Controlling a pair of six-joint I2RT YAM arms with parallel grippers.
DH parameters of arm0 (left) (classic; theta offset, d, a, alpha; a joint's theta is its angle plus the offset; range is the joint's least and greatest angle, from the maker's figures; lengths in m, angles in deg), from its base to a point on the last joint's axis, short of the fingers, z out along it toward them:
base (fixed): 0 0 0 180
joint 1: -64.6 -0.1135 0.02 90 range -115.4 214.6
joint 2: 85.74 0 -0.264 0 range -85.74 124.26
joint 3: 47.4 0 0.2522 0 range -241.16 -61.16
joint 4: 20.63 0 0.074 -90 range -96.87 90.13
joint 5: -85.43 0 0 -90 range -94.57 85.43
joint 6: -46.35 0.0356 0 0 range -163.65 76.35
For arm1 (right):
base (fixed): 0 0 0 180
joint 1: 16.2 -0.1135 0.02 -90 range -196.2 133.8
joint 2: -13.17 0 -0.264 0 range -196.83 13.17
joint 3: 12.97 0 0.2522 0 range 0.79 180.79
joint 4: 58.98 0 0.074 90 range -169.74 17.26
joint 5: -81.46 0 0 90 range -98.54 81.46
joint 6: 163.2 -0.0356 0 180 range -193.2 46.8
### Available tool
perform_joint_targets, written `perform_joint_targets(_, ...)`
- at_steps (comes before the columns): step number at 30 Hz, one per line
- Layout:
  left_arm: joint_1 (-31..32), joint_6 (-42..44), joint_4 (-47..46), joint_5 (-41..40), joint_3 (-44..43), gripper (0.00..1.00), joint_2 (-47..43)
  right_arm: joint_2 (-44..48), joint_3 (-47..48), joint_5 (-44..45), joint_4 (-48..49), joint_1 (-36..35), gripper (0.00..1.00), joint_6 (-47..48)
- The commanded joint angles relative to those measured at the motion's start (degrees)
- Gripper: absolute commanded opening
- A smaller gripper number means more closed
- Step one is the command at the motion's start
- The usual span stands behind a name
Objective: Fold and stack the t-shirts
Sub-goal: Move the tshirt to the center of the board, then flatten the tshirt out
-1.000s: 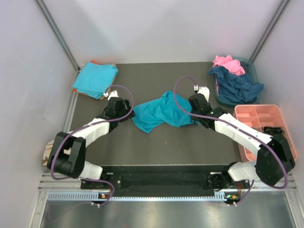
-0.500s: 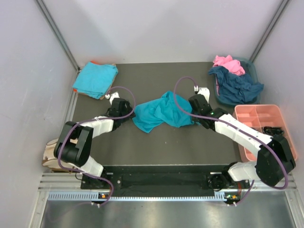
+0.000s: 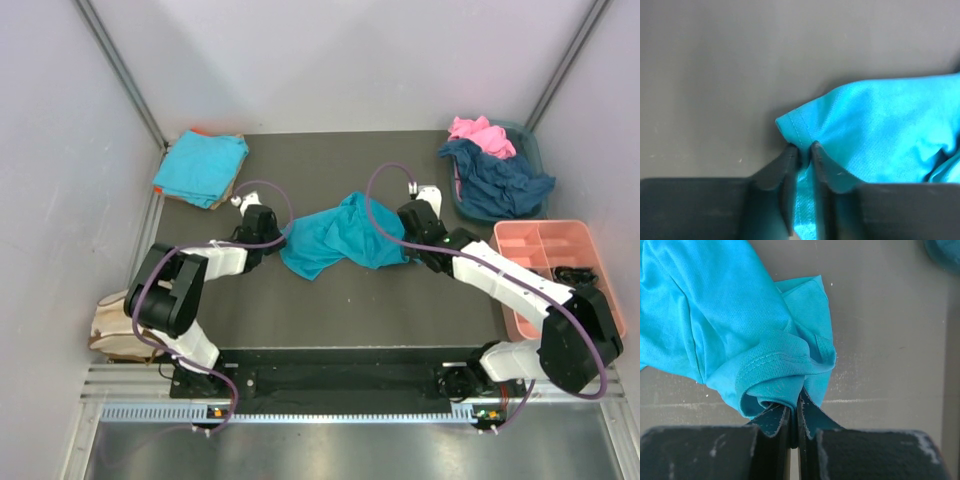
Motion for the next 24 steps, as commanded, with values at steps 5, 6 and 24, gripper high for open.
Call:
perform_joint_targets(5, 0.5, -0.4, 0.0, 1.3, -1.1, 0.00, 0.7, 2.1, -0.3, 1.4, 0.4, -0.3, 0.00, -0.3)
perform_joint_targets(6, 0.5, 0.1, 0.5, 1.2, -1.3, 0.00, 0.2, 2.3, -0.3, 1.6, 0.4, -0.3, 0.00, -0.4)
perform_joint_targets(24, 0.3, 7.4, 17.7, -11.0, -10.7, 0.00, -25.2, 7.0, 3.2, 6.6, 2.2, -0.3, 0.00, 3.3)
